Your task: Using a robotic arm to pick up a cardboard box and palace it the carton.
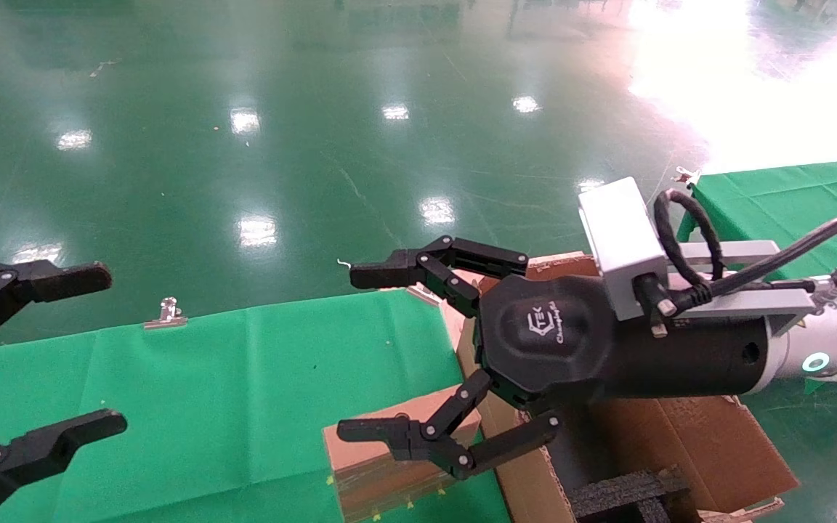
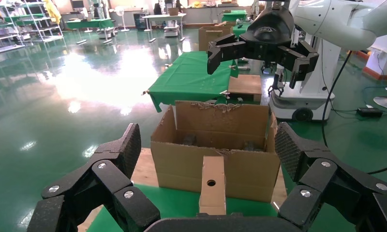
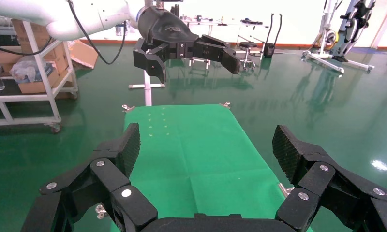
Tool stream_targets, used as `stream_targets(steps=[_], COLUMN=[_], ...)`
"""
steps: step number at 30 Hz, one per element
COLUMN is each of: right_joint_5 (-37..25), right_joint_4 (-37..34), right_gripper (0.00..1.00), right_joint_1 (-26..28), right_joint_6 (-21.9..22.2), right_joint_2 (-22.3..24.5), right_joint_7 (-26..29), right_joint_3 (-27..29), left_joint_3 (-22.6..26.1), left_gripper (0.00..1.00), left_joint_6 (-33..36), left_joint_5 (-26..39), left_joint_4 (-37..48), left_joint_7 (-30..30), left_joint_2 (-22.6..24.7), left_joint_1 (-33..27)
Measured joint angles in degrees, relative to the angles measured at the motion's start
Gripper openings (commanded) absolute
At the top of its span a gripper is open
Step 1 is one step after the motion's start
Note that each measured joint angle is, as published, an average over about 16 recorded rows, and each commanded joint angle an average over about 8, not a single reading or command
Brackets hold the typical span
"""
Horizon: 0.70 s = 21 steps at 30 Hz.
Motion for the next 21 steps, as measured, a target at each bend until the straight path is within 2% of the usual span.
stream_targets(steps=[12,13,19,20,21], right_joint_5=[0.00,0.00,0.00,0.00,-0.01], right_joint_4=[0.00,0.00,0.00,-0.01,-0.01], right_gripper=[1.00,1.00,1.00,1.00,1.00], right_joint_1=[0.00,0.00,0.00,-0.01,-0.01], right_joint_6=[0.00,0.00,0.00,0.00,0.00], right_joint_2=[0.00,0.00,0.00,0.00,0.00], right_joint_7=[0.00,0.00,-0.01,-0.01,-0.01], right_joint_3=[0.00,0.00,0.01,0.00,0.00], left_joint_3=[0.00,0.00,0.00,0.00,0.00], left_gripper=[0.98,0.90,0.15,0.04,0.00], left_joint_6=[0.00,0.00,0.00,0.00,0.00], left_joint_5=[0.00,0.00,0.00,0.00,0.00], left_joint_4=[0.00,0.00,0.00,0.00,0.00], left_joint_7=[0.00,0.00,0.00,0.00,0.00], left_joint_2=[0.00,0.00,0.00,0.00,0.00], left_joint_1=[0.00,0.00,0.00,0.00,0.00])
